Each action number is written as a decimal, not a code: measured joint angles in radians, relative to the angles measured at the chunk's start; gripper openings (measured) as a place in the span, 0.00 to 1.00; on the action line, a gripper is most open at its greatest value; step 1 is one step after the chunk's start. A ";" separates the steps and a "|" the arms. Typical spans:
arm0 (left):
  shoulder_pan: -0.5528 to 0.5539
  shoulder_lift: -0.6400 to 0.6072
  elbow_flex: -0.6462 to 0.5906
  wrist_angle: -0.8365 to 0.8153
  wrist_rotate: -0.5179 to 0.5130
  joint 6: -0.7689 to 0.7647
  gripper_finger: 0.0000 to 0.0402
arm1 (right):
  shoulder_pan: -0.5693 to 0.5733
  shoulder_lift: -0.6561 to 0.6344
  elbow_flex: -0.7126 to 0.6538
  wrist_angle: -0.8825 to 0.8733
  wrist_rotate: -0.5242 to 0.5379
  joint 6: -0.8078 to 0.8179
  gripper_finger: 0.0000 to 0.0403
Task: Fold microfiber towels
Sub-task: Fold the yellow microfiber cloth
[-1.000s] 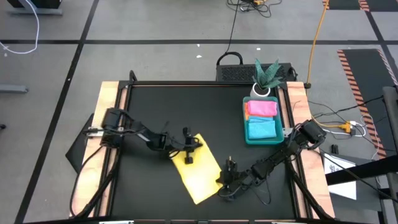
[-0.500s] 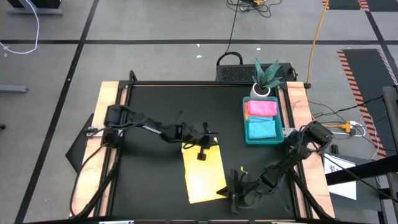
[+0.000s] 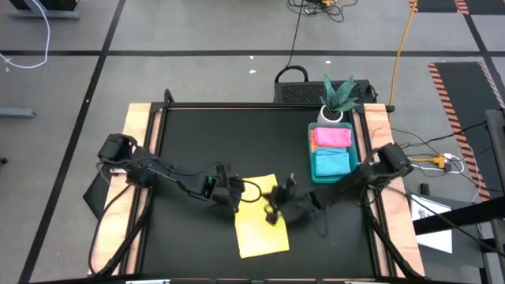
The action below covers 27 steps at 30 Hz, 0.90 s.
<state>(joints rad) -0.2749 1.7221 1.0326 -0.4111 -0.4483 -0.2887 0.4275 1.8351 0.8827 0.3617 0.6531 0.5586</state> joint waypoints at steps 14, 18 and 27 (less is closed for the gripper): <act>0.065 0.002 -0.353 0.532 -0.021 -0.028 0.03 | -0.171 -0.002 -0.029 -0.377 -0.018 0.258 0.00; 0.075 -0.004 -0.395 0.562 -0.024 -0.034 0.03 | -0.159 -0.003 -0.054 -0.371 -0.003 0.312 0.00; 0.107 -0.019 -0.400 0.608 -0.007 0.133 0.04 | -0.086 -0.058 -0.064 -0.410 0.020 0.320 0.00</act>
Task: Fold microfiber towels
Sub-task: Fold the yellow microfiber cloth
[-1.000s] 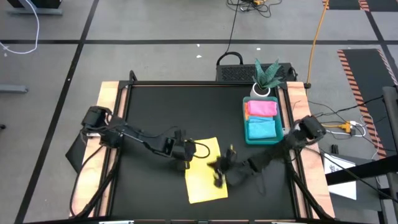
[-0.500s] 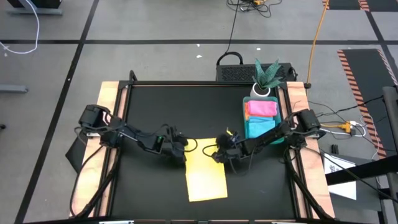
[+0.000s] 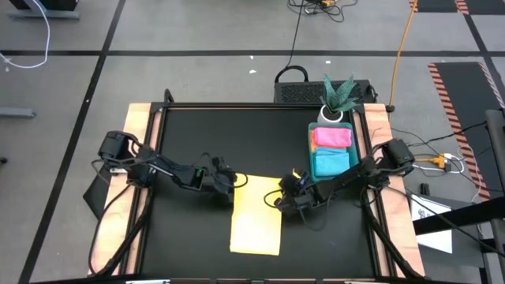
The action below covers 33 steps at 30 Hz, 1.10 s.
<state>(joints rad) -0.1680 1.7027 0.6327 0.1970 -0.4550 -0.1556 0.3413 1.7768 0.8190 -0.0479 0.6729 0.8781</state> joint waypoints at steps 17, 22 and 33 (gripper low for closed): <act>-0.203 -0.069 0.002 0.091 0.245 -0.019 0.02 | 0.201 0.074 0.003 0.479 -0.134 -0.218 0.00; -0.234 0.034 0.007 0.058 0.206 -0.071 0.02 | 0.220 0.110 0.002 0.378 -0.126 -0.097 0.00; -0.285 -0.129 0.001 -0.119 0.128 -0.048 0.03 | 0.261 0.070 0.002 0.286 -0.123 -0.054 0.00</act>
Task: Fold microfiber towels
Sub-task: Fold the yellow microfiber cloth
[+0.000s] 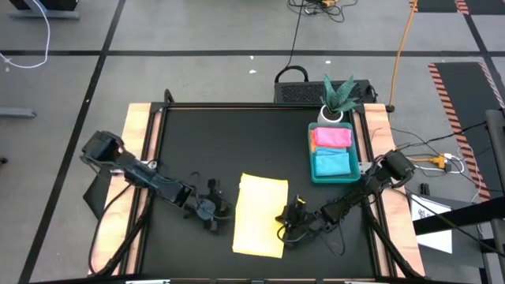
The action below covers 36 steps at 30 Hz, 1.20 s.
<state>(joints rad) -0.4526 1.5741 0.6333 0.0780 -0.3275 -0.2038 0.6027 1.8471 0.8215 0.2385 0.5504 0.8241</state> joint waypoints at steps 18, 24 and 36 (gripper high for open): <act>-0.076 0.292 0.001 0.547 0.297 0.093 0.03 | 0.085 -0.003 0.000 0.205 -0.137 -0.218 0.00; -0.066 0.270 0.005 0.439 0.190 0.081 0.01 | 0.085 -0.003 0.000 0.105 -0.106 -0.208 0.00; -0.058 0.009 0.000 0.233 0.121 0.134 0.02 | 0.066 -0.076 0.000 0.141 0.029 -0.356 0.00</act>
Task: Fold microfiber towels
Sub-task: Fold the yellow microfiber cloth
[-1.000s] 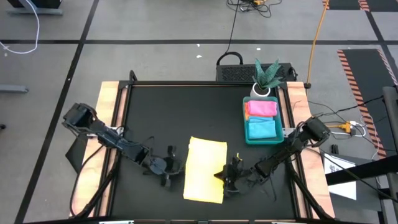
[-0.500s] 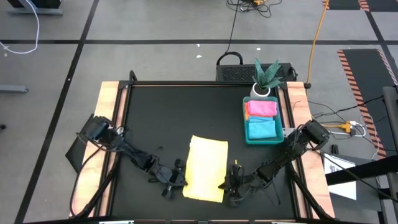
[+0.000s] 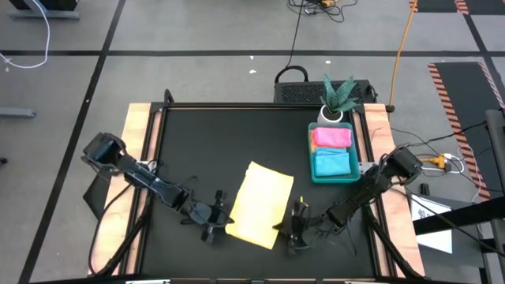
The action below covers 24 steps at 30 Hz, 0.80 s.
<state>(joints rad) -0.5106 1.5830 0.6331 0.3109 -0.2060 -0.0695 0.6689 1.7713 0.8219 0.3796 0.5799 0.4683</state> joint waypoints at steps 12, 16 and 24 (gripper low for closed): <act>0.031 0.196 0.001 0.115 0.035 -0.046 0.01 | -0.015 0.208 0.000 0.316 -0.392 0.017 0.00; 0.032 0.217 0.005 0.118 0.057 -0.064 0.05 | -0.009 0.197 0.002 0.235 -0.408 0.036 0.00; 0.032 0.197 0.002 0.134 0.069 -0.061 0.01 | 0.014 0.085 0.005 0.187 -0.334 -0.006 0.00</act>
<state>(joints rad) -0.4789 1.7798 0.6346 0.4447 -0.1371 -0.1306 0.6831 1.8566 0.8267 0.5668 0.2462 0.4620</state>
